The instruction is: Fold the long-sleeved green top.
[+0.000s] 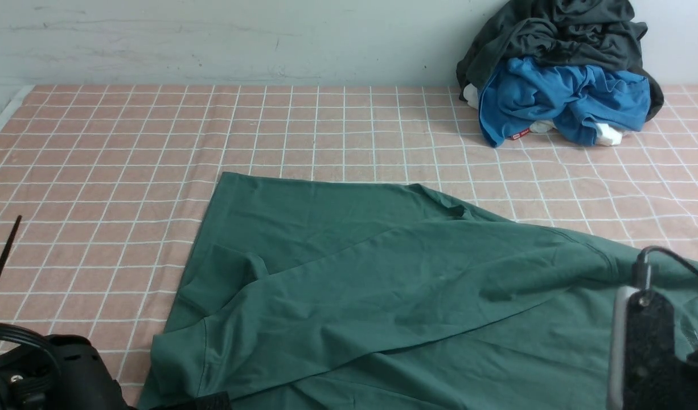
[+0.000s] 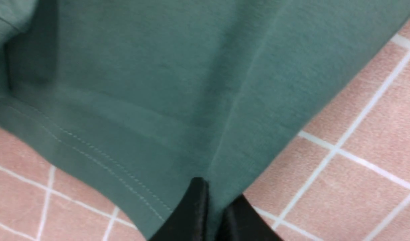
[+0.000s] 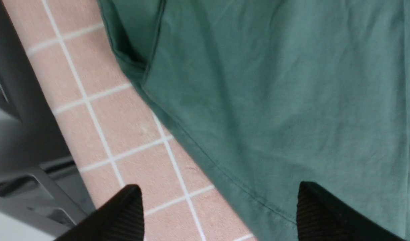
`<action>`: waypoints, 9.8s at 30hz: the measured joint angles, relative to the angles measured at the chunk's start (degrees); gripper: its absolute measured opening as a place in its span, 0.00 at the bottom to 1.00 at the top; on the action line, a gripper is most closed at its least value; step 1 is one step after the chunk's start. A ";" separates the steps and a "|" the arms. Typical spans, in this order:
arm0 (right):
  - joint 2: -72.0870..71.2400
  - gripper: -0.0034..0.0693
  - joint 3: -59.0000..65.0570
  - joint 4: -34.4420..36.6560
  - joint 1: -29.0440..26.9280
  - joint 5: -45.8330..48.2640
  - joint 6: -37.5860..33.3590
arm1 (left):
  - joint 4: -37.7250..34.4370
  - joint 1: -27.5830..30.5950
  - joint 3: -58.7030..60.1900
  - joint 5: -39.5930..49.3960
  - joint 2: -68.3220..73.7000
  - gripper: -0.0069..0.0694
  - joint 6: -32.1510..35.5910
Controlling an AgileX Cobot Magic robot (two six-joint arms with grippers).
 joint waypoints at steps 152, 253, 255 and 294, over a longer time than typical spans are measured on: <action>80.73 0.38 -76.15 12.19 -19.63 -26.91 21.69 | -18.09 31.79 -99.77 21.43 58.47 0.09 3.15; 50.91 0.09 -65.48 -1.79 -2.97 -9.60 30.95 | -21.14 27.67 -48.93 18.28 -6.53 0.09 4.43; 55.14 0.09 -66.28 0.49 -0.76 -11.89 30.95 | -21.14 27.67 -47.36 18.55 -7.89 0.09 4.36; 14.07 0.13 -40.76 -9.34 2.42 -1.67 32.31 | -10.41 27.67 2.24 -4.04 -65.98 0.09 -12.01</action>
